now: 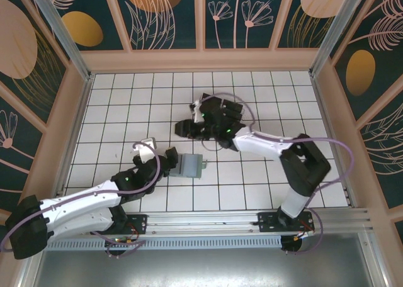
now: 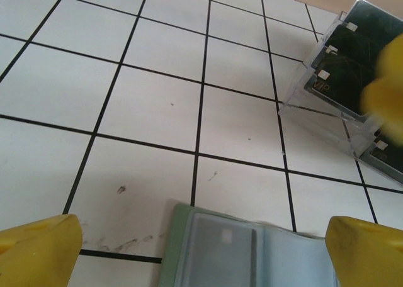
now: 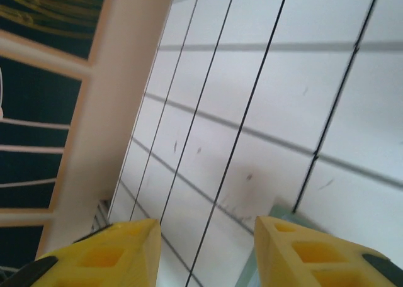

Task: Put the credit cards into the card holder
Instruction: Flip over the card slot on the card holder, then pick up the credit card from the storage box.

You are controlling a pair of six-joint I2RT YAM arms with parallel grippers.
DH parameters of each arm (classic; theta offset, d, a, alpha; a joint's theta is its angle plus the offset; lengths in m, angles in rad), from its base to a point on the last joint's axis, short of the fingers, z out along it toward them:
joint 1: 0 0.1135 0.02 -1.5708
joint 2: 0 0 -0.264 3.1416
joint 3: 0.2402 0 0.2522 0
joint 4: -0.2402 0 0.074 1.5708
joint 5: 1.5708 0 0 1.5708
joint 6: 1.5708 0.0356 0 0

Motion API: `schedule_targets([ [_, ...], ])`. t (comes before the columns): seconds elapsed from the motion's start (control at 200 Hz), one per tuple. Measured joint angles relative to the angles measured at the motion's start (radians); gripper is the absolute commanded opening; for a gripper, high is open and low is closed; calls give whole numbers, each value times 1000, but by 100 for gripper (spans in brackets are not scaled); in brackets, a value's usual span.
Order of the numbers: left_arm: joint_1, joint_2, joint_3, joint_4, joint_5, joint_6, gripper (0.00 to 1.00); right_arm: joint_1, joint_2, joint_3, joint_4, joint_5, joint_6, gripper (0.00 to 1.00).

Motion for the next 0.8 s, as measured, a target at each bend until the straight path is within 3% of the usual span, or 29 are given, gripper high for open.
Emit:
schedule_targets([
  [0.335, 195, 179, 168, 24, 142, 116, 99, -252, -80, 30, -345, 166, -290, 43],
  [0.801, 465, 470, 404, 6, 508, 183, 99, -278, 39, 143, -545, 355, -579, 40],
])
